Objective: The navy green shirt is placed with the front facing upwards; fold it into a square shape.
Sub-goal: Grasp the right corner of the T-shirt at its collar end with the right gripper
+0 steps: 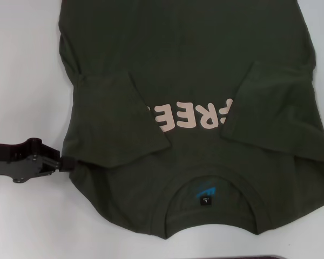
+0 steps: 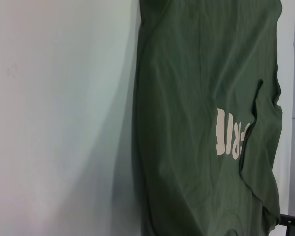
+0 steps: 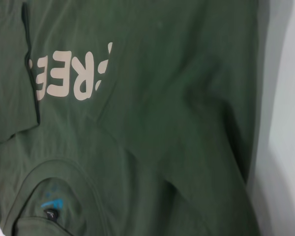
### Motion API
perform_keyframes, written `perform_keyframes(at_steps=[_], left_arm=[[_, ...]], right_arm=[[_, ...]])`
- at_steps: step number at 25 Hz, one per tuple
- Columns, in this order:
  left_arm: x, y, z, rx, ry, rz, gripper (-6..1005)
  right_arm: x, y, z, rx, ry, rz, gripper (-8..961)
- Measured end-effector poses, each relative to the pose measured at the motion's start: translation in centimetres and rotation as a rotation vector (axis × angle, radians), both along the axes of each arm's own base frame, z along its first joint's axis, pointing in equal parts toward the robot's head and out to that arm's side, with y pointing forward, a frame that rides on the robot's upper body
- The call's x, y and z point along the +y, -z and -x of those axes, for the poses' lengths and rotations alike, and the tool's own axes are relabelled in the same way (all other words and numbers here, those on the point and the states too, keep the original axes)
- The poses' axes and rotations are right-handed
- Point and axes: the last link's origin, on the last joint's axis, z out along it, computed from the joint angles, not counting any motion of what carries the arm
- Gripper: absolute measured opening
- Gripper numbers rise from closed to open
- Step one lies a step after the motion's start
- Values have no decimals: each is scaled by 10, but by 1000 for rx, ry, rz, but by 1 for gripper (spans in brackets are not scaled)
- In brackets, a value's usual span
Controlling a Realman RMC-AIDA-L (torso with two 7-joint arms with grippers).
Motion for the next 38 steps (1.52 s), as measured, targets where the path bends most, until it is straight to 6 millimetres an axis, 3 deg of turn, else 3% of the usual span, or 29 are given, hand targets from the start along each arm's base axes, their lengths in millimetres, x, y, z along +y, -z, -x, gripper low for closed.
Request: perform_keyframes(at_steps=[37, 38], left_arm=[[0, -1, 1, -3, -4, -8, 15], [0, -1, 1, -4, -4, -8, 15]], right_arm=[[5, 7, 4, 25, -20, 5, 795], [5, 8, 4, 22, -20, 8, 748]])
